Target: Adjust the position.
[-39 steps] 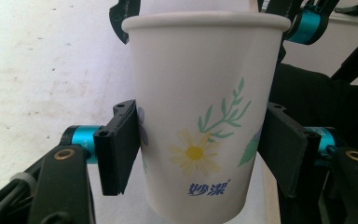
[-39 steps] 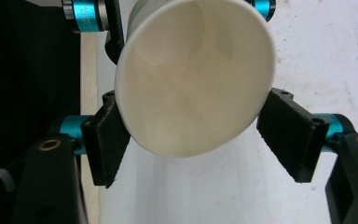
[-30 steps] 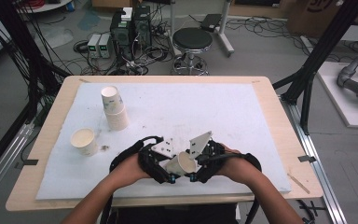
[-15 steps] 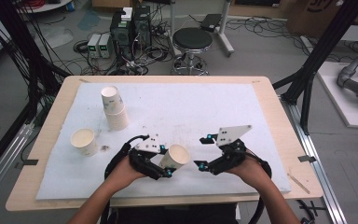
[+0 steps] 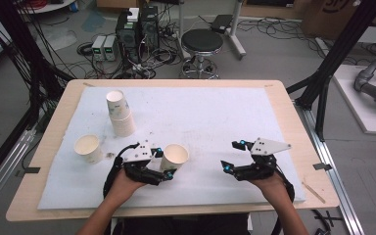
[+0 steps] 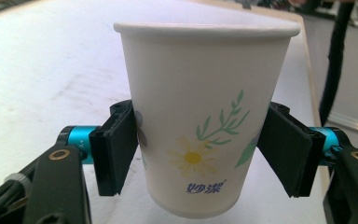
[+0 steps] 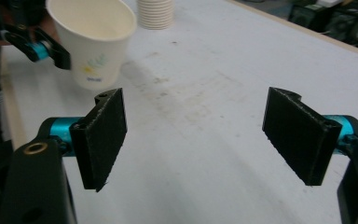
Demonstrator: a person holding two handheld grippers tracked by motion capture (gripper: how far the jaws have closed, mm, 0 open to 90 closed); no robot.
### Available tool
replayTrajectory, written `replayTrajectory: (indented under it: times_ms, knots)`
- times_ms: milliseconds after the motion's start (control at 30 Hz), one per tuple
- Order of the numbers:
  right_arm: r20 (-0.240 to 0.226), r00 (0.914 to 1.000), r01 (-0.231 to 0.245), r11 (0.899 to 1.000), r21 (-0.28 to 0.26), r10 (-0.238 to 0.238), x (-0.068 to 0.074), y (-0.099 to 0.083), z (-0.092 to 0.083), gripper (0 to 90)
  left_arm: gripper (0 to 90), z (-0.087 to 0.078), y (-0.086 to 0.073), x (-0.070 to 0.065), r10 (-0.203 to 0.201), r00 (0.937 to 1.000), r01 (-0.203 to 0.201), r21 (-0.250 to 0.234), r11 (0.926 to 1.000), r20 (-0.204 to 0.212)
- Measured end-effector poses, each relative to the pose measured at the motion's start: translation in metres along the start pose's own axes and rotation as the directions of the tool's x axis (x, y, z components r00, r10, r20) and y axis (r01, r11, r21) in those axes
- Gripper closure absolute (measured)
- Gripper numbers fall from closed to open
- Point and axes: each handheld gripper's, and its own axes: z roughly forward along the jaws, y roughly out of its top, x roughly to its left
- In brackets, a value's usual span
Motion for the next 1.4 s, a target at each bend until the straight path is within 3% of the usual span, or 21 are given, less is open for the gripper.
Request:
replayTrajectory:
  times_ms: [233,500,933,1200,1400]
  knots:
    - [0.1,0.9945,-0.028,0.999,-0.021,0.03,-0.007,-0.017,-0.009,23.1,30.6,-0.009,-0.001,0.002,0.009,0.9978,-0.014,-0.09,0.9959,-0.065]
    - [0.161,0.986,-0.041,0.999,-0.029,0.045,-0.01,-0.029,-0.017,23.5,30.7,-0.016,0.001,0.0,0.002,0.9955,-0.018,-0.169,0.9854,-0.095]
    - [0.182,0.9816,-0.05,0.998,-0.036,0.056,-0.012,-0.033,-0.021,23.8,30.5,-0.026,-0.002,0.0,-0.015,0.99,-0.016,-0.214,0.9766,-0.141]
    - [0.185,0.9802,-0.062,0.997,-0.05,0.07,-0.014,-0.032,-0.02,23.8,30.5,-0.033,-0.006,0.004,-0.053,0.9842,0.01,-0.245,0.9694,-0.169]
    - [0.184,0.9803,-0.063,0.997,-0.052,0.071,-0.014,-0.032,-0.021,23.8,30.4,-0.033,-0.008,0.005,-0.052,0.9822,0.009,-0.233,0.9723,-0.181]
